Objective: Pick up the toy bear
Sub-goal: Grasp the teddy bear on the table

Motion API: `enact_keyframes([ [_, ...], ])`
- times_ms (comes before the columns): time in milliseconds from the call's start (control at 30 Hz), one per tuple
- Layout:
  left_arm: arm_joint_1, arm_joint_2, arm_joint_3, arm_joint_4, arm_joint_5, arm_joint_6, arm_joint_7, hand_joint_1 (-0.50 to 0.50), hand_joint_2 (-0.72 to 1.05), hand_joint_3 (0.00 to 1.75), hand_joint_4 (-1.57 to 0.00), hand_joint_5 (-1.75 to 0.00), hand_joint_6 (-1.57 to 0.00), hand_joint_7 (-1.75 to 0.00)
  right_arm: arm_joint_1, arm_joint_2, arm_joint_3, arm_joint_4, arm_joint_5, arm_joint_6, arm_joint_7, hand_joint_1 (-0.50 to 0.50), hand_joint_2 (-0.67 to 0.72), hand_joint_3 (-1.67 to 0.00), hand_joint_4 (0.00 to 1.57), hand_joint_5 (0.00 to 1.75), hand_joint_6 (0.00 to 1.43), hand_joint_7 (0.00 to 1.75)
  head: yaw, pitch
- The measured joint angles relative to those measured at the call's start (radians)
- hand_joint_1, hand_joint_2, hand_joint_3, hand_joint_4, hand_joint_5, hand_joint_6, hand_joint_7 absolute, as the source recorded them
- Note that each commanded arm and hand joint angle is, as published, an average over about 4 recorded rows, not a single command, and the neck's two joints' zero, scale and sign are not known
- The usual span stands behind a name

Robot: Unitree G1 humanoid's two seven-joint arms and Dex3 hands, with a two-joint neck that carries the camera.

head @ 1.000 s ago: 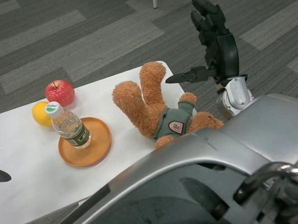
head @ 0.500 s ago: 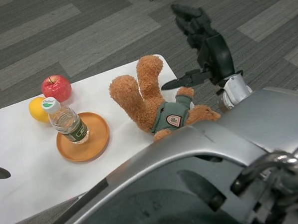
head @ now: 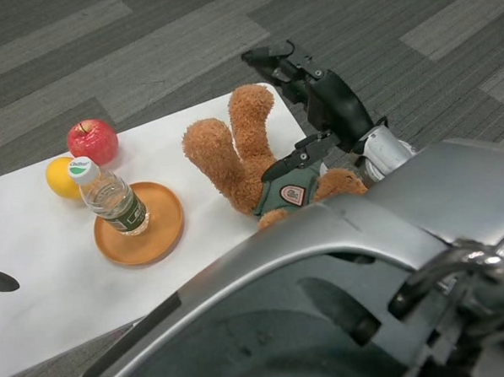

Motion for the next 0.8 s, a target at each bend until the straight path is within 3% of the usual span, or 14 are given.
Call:
enact_keyframes([
  [267,0.0,-0.001,-0.007,0.006,0.0,0.0,0.0,-0.47,-0.64,0.09,0.0,-0.31,0.0,-0.14,-0.009,-0.055,0.069,0.033,-0.001,0.001,0.0,-0.42,-0.29,-0.08,0.0,0.39,0.0,0.96,0.01,-0.006],
  [600,0.0,-0.001,-0.013,0.004,-0.001,0.0,0.0,-0.48,-0.64,0.09,0.0,-0.31,0.0,-0.14,-0.013,-0.058,0.08,0.133,-0.007,0.001,0.017,-0.42,-0.29,-0.08,0.0,0.61,0.0,0.84,0.029,-0.014],
  [667,0.0,-0.001,-0.013,0.004,-0.002,0.0,0.0,-0.48,-0.64,0.09,0.0,-0.31,0.0,-0.14,-0.03,-0.035,0.085,0.174,-0.011,0.002,0.051,-0.42,-0.29,-0.08,0.0,0.65,0.0,0.84,0.032,-0.016],
  [800,0.0,-0.003,-0.013,0.001,-0.002,0.0,0.0,-0.47,-0.64,0.09,0.0,-0.31,0.0,-0.14,-0.097,0.065,0.096,0.254,-0.022,0.01,0.15,-0.42,-0.29,-0.08,0.0,0.75,0.0,0.84,0.038,-0.02],
])
